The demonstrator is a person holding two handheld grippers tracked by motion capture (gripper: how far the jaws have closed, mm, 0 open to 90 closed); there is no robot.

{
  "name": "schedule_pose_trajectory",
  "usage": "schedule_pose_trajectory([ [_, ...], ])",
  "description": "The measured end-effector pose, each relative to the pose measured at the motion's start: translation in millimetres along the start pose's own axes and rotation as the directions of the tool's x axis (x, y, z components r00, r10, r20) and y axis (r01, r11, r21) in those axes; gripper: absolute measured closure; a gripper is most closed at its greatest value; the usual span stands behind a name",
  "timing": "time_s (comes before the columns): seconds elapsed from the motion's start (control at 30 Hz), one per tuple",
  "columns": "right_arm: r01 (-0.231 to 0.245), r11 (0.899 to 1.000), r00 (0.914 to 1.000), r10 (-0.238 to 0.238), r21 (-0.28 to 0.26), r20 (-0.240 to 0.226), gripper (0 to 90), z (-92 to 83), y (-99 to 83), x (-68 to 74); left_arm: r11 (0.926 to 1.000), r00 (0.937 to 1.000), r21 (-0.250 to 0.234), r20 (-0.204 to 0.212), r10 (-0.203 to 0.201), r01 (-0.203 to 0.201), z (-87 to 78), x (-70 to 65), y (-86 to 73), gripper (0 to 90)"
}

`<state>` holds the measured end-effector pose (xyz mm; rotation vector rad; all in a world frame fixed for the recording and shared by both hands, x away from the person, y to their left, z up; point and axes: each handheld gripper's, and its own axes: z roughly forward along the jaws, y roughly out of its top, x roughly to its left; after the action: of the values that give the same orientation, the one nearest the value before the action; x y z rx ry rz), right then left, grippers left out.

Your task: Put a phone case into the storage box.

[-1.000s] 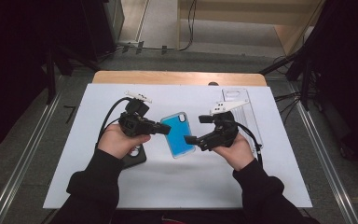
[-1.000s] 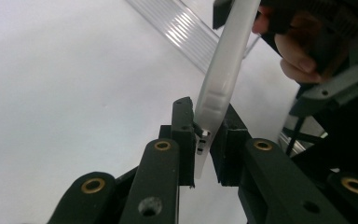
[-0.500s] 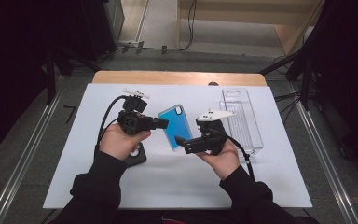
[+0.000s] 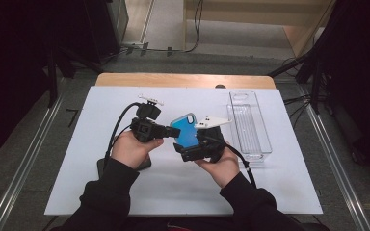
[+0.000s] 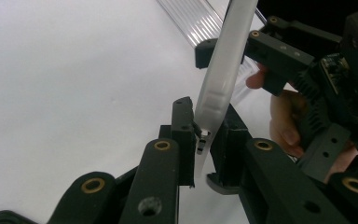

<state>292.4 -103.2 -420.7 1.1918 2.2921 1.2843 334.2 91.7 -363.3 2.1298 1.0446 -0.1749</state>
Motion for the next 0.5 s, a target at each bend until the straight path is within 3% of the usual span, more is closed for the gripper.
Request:
schedule_pose_trajectory([
  [0.17, 0.001, 1.0, 0.9996, -0.001, 0.013, 0.029, 1.0, 5.0, -0.5, -0.4, 1.0, 1.0, 0.005, 0.004, 0.0, 0.0, 4.6, -3.0, -0.4, 80.3],
  [0.3, 0.012, 1.0, 0.9989, -0.012, 0.013, 0.046, 15.4, 5.3, -2.8, -0.7, 1.0, 1.0, 0.005, -0.001, 0.006, -0.006, 5.9, -4.9, -0.5, 80.1],
  [0.4, 0.024, 1.0, 0.9986, -0.025, 0.013, 0.046, 16.2, 4.1, -2.7, -0.2, 1.0, 0.9999, 0.004, 0.014, 0.006, -0.006, 5.0, -4.5, -1.0, 79.4],
  [0.5, 0.018, 1.0, 0.9991, -0.018, 0.014, 0.038, 16.5, 2.6, -2.1, -1.7, 0.9999, 0.9991, -0.001, 0.041, -0.011, 0.011, 1.3, -3.9, -0.2, 67.9],
])
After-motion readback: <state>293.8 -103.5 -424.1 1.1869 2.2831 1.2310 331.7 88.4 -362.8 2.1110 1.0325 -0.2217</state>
